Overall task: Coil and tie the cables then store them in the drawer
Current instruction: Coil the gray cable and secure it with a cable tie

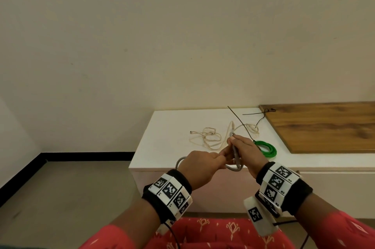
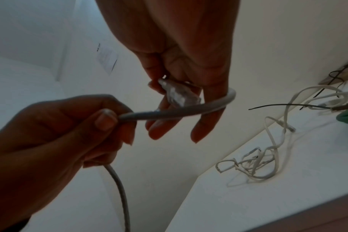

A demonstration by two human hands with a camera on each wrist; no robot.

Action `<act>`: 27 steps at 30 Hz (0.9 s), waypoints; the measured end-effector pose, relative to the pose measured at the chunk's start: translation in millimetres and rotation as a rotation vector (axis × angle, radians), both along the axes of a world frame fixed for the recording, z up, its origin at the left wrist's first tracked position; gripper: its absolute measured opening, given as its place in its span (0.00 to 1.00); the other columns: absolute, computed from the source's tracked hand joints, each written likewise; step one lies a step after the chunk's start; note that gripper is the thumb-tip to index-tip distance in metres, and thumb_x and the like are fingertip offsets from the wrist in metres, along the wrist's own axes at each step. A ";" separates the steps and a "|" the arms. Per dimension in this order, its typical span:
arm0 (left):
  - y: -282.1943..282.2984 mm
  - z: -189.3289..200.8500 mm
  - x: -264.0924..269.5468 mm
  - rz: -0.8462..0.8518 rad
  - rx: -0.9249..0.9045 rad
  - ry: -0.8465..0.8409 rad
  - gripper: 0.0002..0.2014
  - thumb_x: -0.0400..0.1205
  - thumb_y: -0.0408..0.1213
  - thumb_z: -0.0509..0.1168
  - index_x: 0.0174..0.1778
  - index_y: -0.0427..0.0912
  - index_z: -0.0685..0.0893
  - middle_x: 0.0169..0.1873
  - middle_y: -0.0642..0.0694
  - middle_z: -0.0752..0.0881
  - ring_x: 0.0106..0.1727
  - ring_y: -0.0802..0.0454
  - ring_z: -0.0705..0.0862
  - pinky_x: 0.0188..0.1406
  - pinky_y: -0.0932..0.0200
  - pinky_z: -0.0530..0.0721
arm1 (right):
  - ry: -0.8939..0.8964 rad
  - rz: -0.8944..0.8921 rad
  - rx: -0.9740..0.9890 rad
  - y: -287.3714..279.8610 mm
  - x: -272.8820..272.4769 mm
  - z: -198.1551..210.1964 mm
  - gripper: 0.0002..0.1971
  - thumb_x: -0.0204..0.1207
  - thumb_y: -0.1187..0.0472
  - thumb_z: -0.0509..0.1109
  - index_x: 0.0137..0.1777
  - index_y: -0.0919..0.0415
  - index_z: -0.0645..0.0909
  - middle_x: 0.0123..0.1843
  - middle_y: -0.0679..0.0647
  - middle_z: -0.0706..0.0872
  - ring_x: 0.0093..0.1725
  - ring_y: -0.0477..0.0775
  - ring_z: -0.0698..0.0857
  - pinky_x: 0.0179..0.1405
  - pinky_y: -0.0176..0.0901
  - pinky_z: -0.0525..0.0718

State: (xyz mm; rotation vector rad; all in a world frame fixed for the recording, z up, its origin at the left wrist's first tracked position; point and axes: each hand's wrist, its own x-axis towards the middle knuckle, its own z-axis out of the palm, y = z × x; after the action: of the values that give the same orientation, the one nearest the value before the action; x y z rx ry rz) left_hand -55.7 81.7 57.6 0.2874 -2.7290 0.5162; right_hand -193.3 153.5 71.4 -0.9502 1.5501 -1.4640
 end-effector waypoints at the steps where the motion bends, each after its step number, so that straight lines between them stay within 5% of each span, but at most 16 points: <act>1: -0.2 -0.9 -0.3 0.002 -0.013 0.013 0.16 0.61 0.43 0.80 0.43 0.51 0.86 0.20 0.54 0.81 0.15 0.59 0.76 0.13 0.67 0.59 | 0.007 -0.023 0.000 -0.8 0.8 -1.1 0.15 0.83 0.61 0.54 0.34 0.60 0.71 0.29 0.61 0.86 0.28 0.58 0.82 0.31 0.42 0.80; 4: -1.3 -4.2 -1.3 -0.032 0.006 0.075 0.30 0.62 0.38 0.79 0.59 0.49 0.78 0.19 0.52 0.81 0.14 0.56 0.76 0.10 0.67 0.64 | -0.013 -0.062 0.005 -1.6 0.6 -1.2 0.15 0.83 0.61 0.54 0.33 0.60 0.71 0.26 0.62 0.83 0.22 0.55 0.79 0.21 0.36 0.78; 7: -1.9 -1.8 -0.5 -0.056 0.026 0.109 0.35 0.59 0.36 0.81 0.60 0.48 0.72 0.19 0.52 0.81 0.14 0.55 0.76 0.09 0.68 0.66 | -0.123 -0.057 -0.002 -0.5 -2.1 0.2 0.16 0.83 0.61 0.52 0.33 0.59 0.68 0.30 0.66 0.82 0.21 0.55 0.81 0.20 0.36 0.79; 12: -1.5 -0.6 -1.6 -0.041 0.044 0.108 0.08 0.73 0.39 0.64 0.45 0.49 0.86 0.21 0.53 0.83 0.16 0.57 0.78 0.14 0.68 0.61 | 0.066 -0.079 -0.022 -1.8 5.0 -8.3 0.17 0.83 0.62 0.53 0.32 0.61 0.70 0.27 0.58 0.73 0.23 0.51 0.75 0.21 0.36 0.76; 15: -2.1 2.5 -1.5 -0.124 0.157 0.138 0.05 0.69 0.33 0.69 0.36 0.47 0.81 0.24 0.52 0.84 0.19 0.53 0.81 0.14 0.66 0.70 | 0.139 0.011 -0.030 -1.7 9.3 -13.6 0.18 0.84 0.62 0.51 0.34 0.66 0.72 0.23 0.58 0.74 0.23 0.56 0.74 0.18 0.34 0.74; 18: -5.9 8.4 -0.9 -0.074 0.166 0.201 0.09 0.73 0.42 0.57 0.39 0.49 0.82 0.24 0.54 0.85 0.19 0.58 0.81 0.13 0.69 0.70 | 0.142 0.135 -0.001 0.0 12.3 -15.7 0.19 0.85 0.58 0.49 0.42 0.69 0.75 0.22 0.59 0.79 0.20 0.56 0.77 0.20 0.38 0.79; 23: -9.9 18.6 1.5 0.063 0.466 0.241 0.30 0.73 0.61 0.43 0.40 0.42 0.82 0.32 0.48 0.86 0.32 0.51 0.81 0.28 0.63 0.70 | 0.116 0.175 0.048 3.6 18.5 -13.9 0.21 0.85 0.54 0.48 0.34 0.60 0.72 0.14 0.50 0.73 0.13 0.47 0.70 0.19 0.38 0.67; 27: -21.7 15.5 3.0 0.038 0.776 0.413 0.24 0.66 0.65 0.52 0.31 0.45 0.75 0.19 0.56 0.72 0.23 0.59 0.69 0.27 0.66 0.65 | -0.032 0.276 0.034 6.4 21.2 -5.2 0.25 0.83 0.47 0.48 0.32 0.62 0.74 0.12 0.48 0.67 0.12 0.44 0.63 0.17 0.36 0.73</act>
State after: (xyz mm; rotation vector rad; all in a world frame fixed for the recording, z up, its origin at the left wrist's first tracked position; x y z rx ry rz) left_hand -52.7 59.9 73.1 0.5581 -2.3861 -0.5649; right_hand -172.1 159.9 66.2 -1.0691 1.3553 -1.2485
